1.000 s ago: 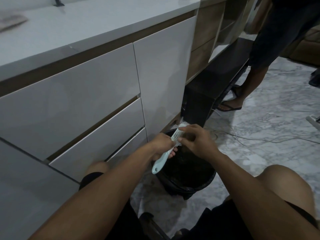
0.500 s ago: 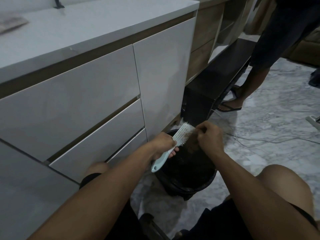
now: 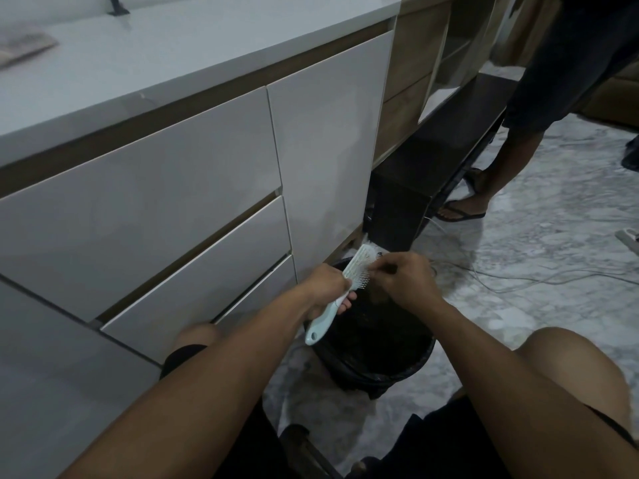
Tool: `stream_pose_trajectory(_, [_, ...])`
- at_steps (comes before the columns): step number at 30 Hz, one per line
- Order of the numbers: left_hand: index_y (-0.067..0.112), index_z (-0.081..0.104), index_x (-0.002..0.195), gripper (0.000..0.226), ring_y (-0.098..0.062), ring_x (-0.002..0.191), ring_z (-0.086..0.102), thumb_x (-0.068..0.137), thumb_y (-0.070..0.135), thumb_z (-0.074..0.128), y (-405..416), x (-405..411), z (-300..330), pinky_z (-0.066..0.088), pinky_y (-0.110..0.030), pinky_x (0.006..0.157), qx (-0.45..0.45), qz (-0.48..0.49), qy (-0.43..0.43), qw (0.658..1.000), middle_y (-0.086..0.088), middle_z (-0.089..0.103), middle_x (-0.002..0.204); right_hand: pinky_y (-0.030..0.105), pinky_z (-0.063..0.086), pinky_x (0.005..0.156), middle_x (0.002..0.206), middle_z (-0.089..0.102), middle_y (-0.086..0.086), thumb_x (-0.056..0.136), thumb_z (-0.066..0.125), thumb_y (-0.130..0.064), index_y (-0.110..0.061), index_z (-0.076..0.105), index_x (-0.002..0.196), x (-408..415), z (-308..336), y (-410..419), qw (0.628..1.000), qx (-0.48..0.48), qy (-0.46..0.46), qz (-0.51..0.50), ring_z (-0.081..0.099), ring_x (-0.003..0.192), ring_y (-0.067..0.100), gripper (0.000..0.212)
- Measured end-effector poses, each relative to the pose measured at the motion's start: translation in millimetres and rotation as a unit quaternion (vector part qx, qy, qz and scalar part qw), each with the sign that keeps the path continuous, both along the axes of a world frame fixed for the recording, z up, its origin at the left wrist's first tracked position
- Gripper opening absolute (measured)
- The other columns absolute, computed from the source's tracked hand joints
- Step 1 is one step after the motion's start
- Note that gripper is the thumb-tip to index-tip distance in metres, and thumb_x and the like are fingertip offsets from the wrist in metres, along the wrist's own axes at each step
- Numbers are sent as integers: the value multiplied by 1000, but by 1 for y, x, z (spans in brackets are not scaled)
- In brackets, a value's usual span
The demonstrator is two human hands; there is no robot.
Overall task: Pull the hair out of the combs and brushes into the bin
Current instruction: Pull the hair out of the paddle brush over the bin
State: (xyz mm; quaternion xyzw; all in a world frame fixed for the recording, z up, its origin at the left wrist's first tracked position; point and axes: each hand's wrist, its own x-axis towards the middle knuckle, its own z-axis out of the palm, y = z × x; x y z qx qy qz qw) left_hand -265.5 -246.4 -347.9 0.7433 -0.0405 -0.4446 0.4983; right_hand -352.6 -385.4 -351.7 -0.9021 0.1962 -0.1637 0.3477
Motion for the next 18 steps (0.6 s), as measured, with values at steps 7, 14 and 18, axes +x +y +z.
stream_pose_trajectory(7, [0,53,78,25,-17,48,43,98,-2,38,8,9,-9,34,-14,31,6,75,-24,997,-13,52,68,25,49,74,76,71,-2,79,68,-8,-16,77,83,-1,6,-23,990,59,5,-126,67,79,14,13])
stream_pose_trajectory(14, [-1,57,99,16,-15,51,48,100,4,41,5,6,-8,40,-18,35,-6,34,17,999,-11,58,72,25,50,78,88,70,-3,81,70,-11,-15,72,97,-2,3,-14,993,85,2,-78,65,83,10,17])
stream_pose_trajectory(18, [-3,56,107,17,-17,51,50,99,4,42,0,0,-8,42,-20,36,-19,5,26,999,-12,60,73,19,51,79,95,70,-2,79,75,-12,-13,71,107,-2,0,-6,995,97,-12,-19,66,87,8,28])
